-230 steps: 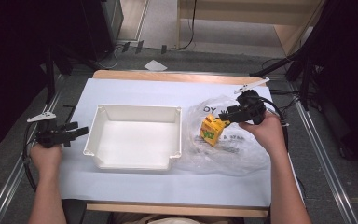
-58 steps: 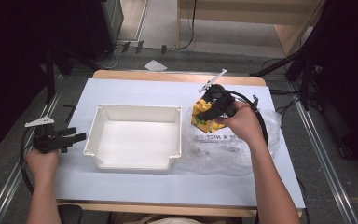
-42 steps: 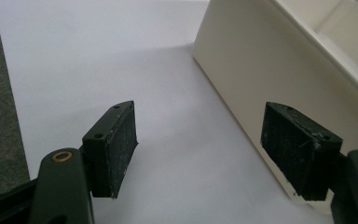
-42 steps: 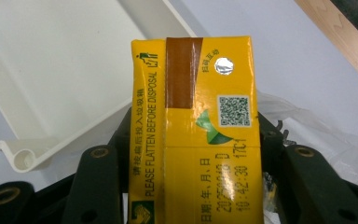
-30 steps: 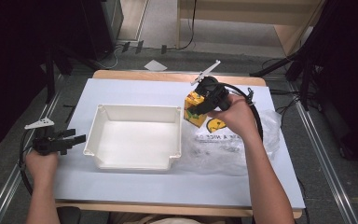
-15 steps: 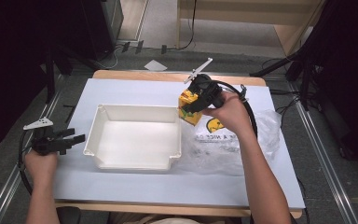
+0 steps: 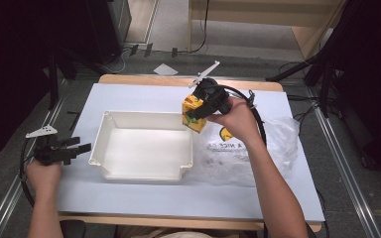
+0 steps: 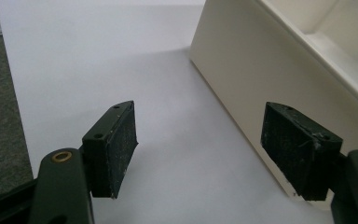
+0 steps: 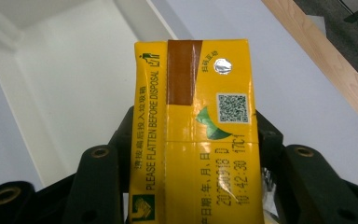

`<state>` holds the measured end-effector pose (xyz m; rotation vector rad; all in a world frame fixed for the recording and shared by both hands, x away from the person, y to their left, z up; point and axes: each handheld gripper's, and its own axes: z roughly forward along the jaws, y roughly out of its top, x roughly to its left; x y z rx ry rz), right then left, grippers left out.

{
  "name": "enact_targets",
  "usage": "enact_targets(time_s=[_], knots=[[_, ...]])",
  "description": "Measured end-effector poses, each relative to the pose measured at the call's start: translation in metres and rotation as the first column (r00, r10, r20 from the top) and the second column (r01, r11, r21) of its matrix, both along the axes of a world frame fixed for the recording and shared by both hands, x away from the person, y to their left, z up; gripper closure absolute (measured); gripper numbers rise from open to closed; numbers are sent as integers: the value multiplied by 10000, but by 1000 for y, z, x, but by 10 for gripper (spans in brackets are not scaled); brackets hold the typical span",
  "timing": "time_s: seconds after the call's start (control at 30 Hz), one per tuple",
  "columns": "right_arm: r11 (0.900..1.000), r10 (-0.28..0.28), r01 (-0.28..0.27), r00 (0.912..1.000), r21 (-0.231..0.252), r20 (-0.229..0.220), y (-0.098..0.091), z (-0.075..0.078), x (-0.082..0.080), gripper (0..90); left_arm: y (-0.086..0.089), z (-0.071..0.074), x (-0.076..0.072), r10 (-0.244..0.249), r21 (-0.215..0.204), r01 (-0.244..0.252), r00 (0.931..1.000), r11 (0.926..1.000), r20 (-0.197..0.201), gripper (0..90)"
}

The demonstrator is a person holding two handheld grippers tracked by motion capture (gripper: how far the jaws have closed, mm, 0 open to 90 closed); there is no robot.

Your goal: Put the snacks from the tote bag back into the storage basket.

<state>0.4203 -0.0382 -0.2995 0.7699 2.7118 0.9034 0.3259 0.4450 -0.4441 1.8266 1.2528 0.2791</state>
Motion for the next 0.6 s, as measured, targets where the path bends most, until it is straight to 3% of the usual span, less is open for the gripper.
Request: enact_targets(time_s=[0.2, 0.47, 0.6], knots=[[9997, 121, -120, 9999, 193, -14, 5, -3, -2, 519, -3, 1, 0, -59, 50, 59, 10000, 10000, 58, 279], [9990, 385, -394, 9983, 201, 438, 17, -5, -8, 520, -5, 1, -1, -42, 135, 41, 10000, 9999, 31, 280], [9981, 544, -556, 9976, 266, 429, 23, -5, -7, 520, -6, 2, -1, -93, 170, 93, 10000, 9998, 33, 280]])
